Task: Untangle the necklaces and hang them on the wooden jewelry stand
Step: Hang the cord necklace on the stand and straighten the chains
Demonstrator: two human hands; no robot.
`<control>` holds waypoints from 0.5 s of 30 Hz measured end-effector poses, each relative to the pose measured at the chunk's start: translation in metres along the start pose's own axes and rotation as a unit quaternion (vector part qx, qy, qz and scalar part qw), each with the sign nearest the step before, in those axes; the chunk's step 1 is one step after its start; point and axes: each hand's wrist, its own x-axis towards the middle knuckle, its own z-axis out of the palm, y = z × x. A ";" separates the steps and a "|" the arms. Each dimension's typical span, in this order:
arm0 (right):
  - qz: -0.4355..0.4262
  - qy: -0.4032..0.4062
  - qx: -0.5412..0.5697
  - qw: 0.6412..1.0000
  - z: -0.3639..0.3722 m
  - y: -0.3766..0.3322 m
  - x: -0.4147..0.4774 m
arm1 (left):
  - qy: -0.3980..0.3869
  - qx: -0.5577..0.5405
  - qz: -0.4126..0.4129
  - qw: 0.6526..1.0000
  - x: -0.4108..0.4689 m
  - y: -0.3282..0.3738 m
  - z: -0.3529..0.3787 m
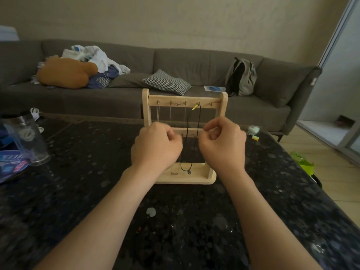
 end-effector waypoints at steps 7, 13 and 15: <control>0.020 -0.196 -0.071 0.978 0.014 0.016 -0.039 | -0.253 0.169 -0.067 0.950 -0.027 -0.038 0.000; -0.012 -0.394 -0.178 0.902 0.024 0.018 -0.065 | -0.422 0.223 -0.079 0.875 -0.044 -0.056 -0.007; -0.018 -0.468 -0.200 0.861 0.029 0.018 -0.070 | -0.439 0.224 -0.079 0.867 -0.047 -0.061 -0.006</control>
